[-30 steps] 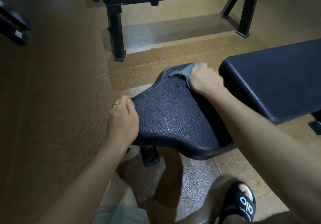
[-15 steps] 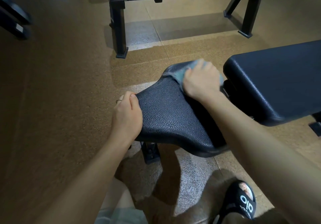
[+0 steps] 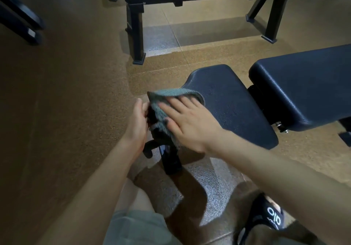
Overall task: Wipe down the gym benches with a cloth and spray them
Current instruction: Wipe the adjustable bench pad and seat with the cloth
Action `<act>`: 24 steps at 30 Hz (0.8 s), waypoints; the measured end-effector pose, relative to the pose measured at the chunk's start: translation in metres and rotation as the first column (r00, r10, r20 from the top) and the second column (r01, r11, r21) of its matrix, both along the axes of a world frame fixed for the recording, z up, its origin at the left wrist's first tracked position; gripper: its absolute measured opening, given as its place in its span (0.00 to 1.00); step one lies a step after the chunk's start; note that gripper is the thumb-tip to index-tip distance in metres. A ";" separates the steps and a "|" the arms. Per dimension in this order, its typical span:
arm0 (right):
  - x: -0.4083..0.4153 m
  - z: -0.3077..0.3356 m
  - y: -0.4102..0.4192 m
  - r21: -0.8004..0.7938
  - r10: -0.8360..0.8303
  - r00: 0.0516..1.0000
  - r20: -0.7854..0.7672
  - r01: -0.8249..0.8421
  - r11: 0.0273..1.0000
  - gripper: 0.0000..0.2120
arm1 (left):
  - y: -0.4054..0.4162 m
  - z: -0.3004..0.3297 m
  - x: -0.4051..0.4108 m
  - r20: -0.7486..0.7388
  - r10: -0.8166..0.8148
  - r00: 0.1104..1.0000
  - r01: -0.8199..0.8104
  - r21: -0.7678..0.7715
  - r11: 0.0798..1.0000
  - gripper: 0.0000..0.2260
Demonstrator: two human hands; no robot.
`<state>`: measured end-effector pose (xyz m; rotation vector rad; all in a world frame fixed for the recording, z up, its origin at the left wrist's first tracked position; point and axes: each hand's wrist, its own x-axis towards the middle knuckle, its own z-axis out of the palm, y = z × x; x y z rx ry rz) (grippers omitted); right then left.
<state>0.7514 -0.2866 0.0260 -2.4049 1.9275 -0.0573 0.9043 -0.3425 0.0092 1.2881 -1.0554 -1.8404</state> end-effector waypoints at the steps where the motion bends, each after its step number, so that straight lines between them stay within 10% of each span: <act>1: 0.007 0.001 -0.018 -0.003 -0.032 0.999 0.001 0.032 0.999 0.28 | 0.001 0.001 0.001 -0.011 -0.003 1.000 0.003 0.000 1.000 0.27; 24: 0.005 -0.022 0.051 -0.107 0.001 0.994 -0.105 -0.013 0.994 0.30 | -0.035 0.019 0.009 0.345 -0.072 0.936 0.112 -0.097 0.989 0.30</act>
